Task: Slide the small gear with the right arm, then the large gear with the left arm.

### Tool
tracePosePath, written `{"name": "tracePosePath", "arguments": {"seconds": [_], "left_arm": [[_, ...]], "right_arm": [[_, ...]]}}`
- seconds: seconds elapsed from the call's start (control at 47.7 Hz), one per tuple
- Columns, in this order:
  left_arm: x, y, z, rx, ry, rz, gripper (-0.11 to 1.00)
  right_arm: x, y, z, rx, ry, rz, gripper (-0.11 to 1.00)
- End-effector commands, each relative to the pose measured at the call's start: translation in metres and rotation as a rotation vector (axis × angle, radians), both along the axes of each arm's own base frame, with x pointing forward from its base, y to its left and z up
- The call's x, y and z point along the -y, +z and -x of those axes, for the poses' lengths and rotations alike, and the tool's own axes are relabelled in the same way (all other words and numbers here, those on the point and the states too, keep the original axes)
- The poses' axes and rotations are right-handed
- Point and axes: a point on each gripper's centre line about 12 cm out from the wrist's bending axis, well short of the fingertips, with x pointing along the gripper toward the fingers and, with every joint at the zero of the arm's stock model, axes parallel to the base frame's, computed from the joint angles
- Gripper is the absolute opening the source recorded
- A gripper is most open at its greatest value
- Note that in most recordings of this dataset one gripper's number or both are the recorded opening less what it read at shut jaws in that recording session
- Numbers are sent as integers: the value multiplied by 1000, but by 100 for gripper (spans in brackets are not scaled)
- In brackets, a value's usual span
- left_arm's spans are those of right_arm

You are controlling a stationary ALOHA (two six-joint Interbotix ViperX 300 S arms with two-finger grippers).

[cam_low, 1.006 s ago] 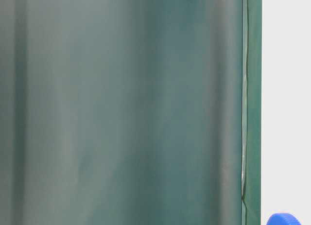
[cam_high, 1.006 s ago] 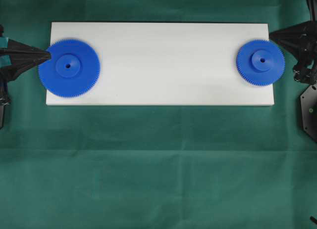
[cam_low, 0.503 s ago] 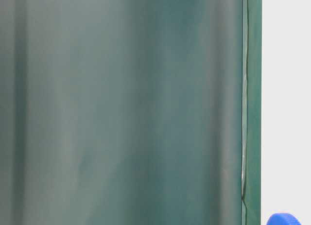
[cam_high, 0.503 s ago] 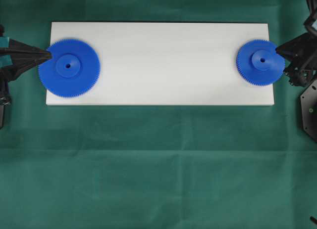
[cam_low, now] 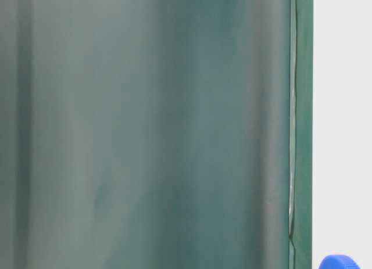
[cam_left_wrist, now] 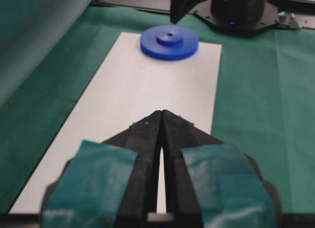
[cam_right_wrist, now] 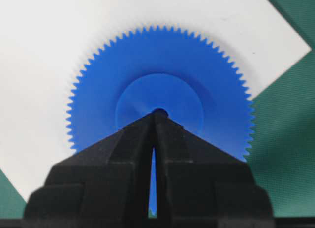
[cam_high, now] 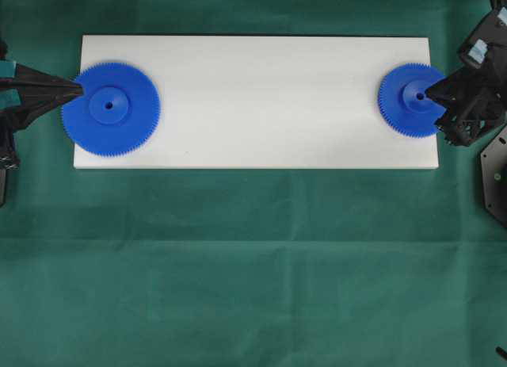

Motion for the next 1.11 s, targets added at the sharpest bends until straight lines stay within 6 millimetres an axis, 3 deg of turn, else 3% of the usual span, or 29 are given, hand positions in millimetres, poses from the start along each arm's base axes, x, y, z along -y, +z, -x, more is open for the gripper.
{"name": "tracePosePath", "arguments": {"seconds": [0.0,0.545,1.089], "left_arm": [[-1,2,-2,4,3,2,0],[-1,-2,-1,0,4,8,0],[-1,-4,0,-2,6,16,0]], "right_arm": [[2,-1,-4,1,-1,-3,50],[4,-12,-11,6,22,-2,50],[8,-18,-5,-4,8,8,50]]}}
